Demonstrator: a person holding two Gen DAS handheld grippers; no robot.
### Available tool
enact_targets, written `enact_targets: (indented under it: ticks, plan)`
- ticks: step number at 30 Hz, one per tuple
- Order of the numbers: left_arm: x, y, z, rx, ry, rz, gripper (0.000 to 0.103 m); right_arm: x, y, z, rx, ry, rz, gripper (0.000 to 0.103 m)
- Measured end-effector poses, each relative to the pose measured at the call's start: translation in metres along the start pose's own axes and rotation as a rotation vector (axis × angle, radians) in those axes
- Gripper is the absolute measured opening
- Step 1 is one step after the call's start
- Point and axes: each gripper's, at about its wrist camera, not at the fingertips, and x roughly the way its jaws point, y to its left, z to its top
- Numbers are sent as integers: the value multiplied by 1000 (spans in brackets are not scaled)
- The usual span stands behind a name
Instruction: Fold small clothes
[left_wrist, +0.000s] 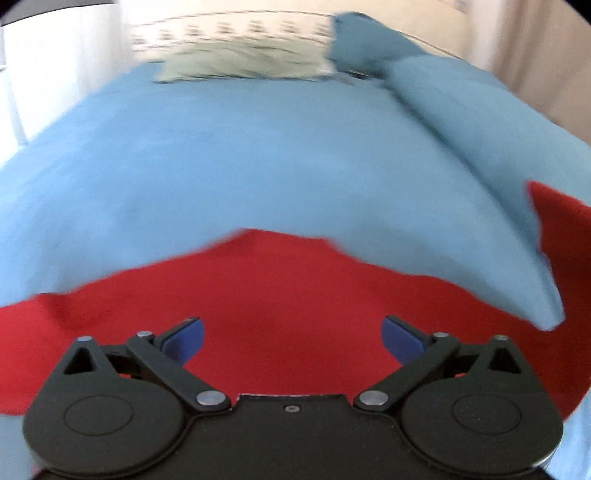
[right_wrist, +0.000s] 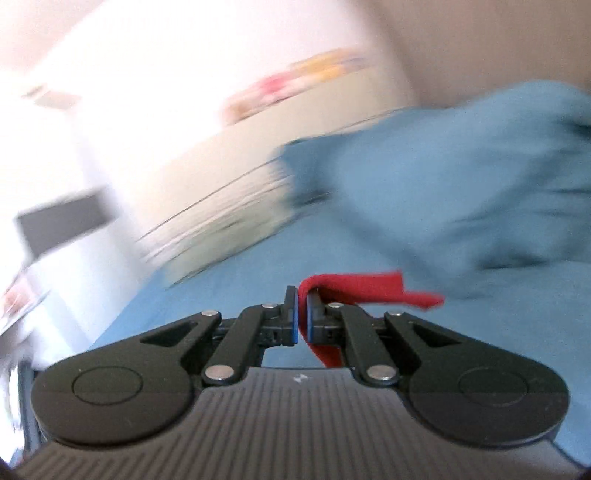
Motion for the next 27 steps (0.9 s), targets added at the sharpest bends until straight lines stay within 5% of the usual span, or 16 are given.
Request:
enact_targets:
  ticks: [4, 7, 10, 18, 19, 21, 23, 27]
  plan:
    - [12, 52, -19, -17, 54, 76, 103, 55, 73, -78, -129, 211, 146, 19]
    - [19, 73, -35, -11, 85, 74, 103, 81, 87, -147, -153, 373, 126, 19]
    - [17, 72, -43, 4, 79, 43, 103, 80, 89, -177, -168, 417, 109, 19]
    - [19, 47, -22, 7, 53, -60, 103, 57, 91, -184, -242, 414, 142, 26]
    - [19, 39, -17, 18, 46, -63, 103, 52, 91, -182, -249, 417, 151, 30]
    - [18, 24, -8, 50, 38, -80, 103, 51, 88, -171, -267, 421, 162, 64]
    - [21, 8, -3, 85, 36, -91, 103, 47, 86, -159, -296, 403, 152, 83]
    - [48, -23, -2, 133, 89, -103, 99, 23, 76, -147, -346, 387, 130, 84]
